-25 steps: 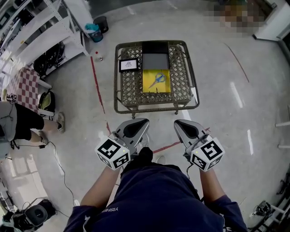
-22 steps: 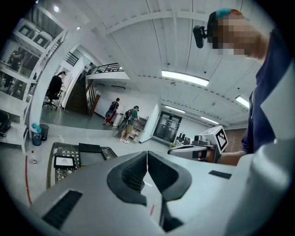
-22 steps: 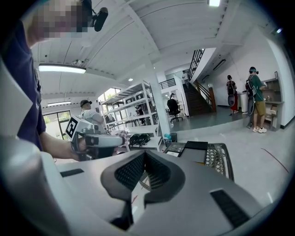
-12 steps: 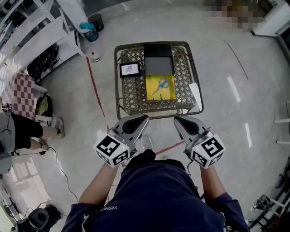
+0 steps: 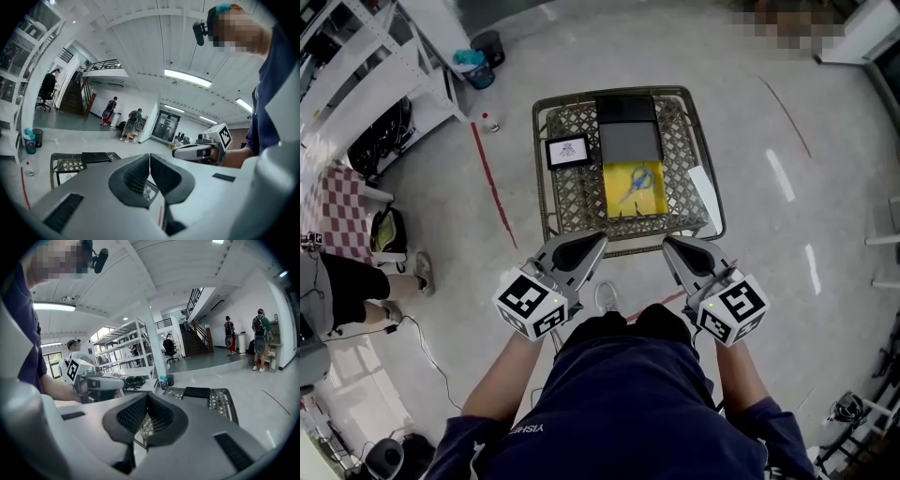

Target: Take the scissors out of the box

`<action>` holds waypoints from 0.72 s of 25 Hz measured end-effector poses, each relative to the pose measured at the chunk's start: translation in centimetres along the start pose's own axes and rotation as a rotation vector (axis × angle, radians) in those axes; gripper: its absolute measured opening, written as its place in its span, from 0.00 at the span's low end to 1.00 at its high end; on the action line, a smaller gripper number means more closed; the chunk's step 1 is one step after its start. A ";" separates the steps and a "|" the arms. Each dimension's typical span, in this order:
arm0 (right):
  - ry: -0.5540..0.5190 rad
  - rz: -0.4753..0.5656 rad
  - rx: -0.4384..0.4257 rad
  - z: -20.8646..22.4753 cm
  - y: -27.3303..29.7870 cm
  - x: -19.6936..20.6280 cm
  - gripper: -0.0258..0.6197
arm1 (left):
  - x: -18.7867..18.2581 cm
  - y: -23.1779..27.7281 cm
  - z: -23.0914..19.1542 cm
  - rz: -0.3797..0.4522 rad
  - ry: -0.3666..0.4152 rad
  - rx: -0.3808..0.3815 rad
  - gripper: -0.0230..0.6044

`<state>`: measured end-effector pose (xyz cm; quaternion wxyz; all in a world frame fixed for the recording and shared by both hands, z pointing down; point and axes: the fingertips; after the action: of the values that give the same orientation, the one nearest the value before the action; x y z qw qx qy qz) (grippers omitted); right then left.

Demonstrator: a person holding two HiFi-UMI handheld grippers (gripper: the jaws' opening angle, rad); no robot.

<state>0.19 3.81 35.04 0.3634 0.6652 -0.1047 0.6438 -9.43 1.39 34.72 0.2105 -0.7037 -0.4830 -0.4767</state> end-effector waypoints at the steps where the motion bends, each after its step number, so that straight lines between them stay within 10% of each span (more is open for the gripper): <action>1: 0.002 -0.003 0.002 0.2 0.3 -0.1 0.07 | -0.1 0.1 -0.3 -0.001 -0.002 0.001 0.08; 18: 0.022 -0.028 -0.049 6.1 3.9 -0.3 0.07 | -0.9 4.5 -4.6 -0.015 -0.033 -0.071 0.08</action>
<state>2.48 -2.84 36.72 0.3900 0.6503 -0.1071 0.6430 -7.71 -4.49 36.75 0.1736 -0.7150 -0.4743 -0.4833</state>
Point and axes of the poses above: the fingertips, and each gripper's own axes: y forward along the fingers, z to its right, x out of its underside, and after that the axes turned 8 degrees about -y, right-handed
